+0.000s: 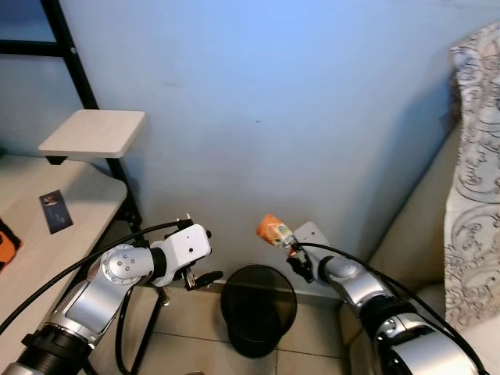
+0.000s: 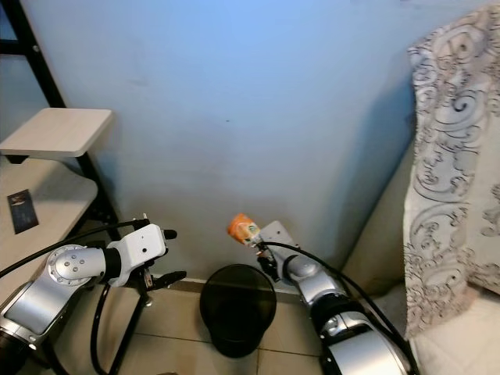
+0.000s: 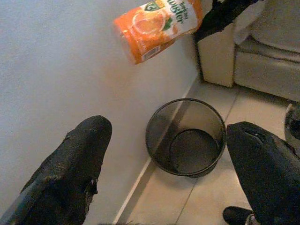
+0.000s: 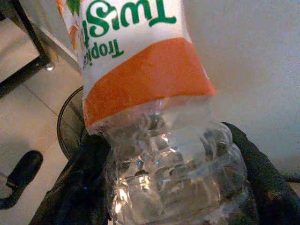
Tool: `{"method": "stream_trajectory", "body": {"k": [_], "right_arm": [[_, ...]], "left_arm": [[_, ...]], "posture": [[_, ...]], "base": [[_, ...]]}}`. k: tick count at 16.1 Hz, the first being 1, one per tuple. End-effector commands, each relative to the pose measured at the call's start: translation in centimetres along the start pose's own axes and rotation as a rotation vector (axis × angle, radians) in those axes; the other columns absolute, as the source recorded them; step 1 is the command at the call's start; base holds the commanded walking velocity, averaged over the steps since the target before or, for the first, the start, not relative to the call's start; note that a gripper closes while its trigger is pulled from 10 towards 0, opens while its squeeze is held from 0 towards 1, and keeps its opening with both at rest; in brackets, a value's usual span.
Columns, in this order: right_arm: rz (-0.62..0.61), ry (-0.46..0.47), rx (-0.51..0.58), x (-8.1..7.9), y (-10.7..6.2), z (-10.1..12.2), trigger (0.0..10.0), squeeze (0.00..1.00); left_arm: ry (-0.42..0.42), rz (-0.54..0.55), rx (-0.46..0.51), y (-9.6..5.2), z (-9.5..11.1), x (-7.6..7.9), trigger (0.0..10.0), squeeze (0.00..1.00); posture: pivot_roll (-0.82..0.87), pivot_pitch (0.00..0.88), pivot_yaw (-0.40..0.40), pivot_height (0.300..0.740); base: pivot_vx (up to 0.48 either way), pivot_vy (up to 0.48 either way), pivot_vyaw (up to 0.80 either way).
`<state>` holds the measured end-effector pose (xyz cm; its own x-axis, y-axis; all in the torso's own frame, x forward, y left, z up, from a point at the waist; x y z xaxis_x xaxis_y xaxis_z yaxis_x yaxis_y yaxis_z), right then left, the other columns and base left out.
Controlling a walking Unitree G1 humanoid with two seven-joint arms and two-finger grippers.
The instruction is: Clean up the room
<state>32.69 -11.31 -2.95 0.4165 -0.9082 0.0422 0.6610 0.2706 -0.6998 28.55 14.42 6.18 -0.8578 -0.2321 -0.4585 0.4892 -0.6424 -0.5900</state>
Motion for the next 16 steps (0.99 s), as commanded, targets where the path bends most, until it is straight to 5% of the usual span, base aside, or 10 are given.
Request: {"method": "stream_trajectory", "body": {"k": [1,2,8,10,16], "right_arm": [[-0.009,-0.024,0.024,0.0,0.1,1.1,10.0,0.01],[-0.008,-0.018,0.039,-0.3,0.2,1.5,10.0,1.0],[0.037,0.077,0.138,-1.6,0.5,3.8,10.0,1.0],[0.049,0.04,0.14,-1.9,0.5,3.6,10.0,1.0],[0.081,0.118,0.189,-2.2,0.3,2.9,10.0,1.0]], "left_arm": [[0.024,-0.014,-0.001,0.1,0.2,-0.2,10.0,0.08],[0.028,-0.021,0.003,0.1,0.1,-0.3,10.0,0.09],[0.024,-0.017,0.012,0.0,-0.1,-0.7,10.0,0.09],[0.023,-0.017,0.015,0.0,-0.1,-0.8,10.0,0.09],[0.005,-0.005,0.024,0.1,-0.1,-0.6,10.0,0.09]], "posture": [[0.0,0.0,-0.015,0.74],[0.0,0.0,-0.02,0.74],[0.01,0.0,-0.028,0.74],[0.02,0.0,-0.035,0.74],[0.02,0.0,-0.037,0.74]], "base": [[0.0,0.0,0.0],[0.0,0.0,0.0],[0.0,0.0,0.0],[0.0,0.0,0.0],[0.0,0.0,0.0]]}}
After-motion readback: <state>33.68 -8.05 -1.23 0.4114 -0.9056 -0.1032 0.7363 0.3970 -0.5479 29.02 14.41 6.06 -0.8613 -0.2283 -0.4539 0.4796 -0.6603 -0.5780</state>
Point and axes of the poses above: a point about 5 cm out from each wrist's last joint towards the gripper, its own y axis pointing out of the wrist towards the gripper, its own z axis along the axis of the wrist's last joint, x = y × z, the point moved 4 cm from there along y, pointing out of the wrist towards the gripper, and after that the axes turned 11 degrees about y, right-handed, at the moved point
